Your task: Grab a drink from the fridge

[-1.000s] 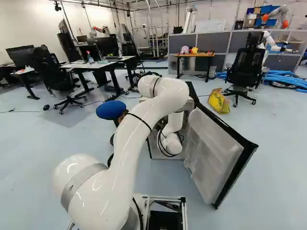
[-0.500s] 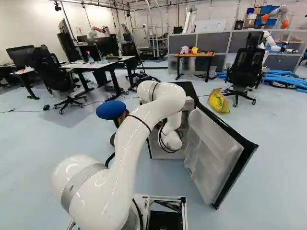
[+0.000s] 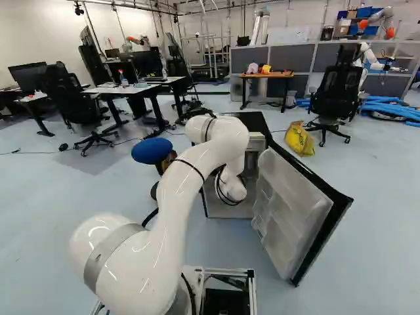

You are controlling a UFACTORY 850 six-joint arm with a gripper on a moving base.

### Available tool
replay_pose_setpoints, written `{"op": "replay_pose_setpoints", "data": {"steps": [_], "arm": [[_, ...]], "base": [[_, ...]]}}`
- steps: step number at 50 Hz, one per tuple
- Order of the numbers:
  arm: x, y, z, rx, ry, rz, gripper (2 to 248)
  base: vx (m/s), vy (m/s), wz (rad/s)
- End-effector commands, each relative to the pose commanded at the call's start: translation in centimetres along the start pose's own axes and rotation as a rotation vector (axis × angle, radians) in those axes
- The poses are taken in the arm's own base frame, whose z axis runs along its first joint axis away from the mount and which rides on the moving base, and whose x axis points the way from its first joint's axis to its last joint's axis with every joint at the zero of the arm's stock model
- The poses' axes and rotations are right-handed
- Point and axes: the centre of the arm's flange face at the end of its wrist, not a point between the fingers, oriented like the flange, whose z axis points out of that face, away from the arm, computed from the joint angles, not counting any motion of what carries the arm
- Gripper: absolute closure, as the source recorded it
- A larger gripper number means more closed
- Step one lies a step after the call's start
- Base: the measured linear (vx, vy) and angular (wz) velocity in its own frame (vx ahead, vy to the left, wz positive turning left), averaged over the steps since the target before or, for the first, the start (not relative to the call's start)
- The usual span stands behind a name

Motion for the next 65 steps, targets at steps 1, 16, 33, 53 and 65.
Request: {"op": "replay_pose_setpoints", "data": {"steps": [1,16,33,53,65], "arm": [[-0.01,-0.01,0.0,0.001,-0.001,0.0,3],[-0.21,-0.17,0.0,0.019,-0.024,-0.006,3],[-0.51,-0.61,-0.04,0.069,-0.056,-0.022,3],[-0.51,-0.61,-0.04,0.069,-0.056,-0.022,5],[-0.51,-0.61,-0.04,0.069,-0.056,-0.022,43]], "base": [[0.0,0.0,0.0],[0.0,0.0,0.0],[0.0,0.0,0.0],[0.0,0.0,0.0],[0.0,0.0,0.0]]}}
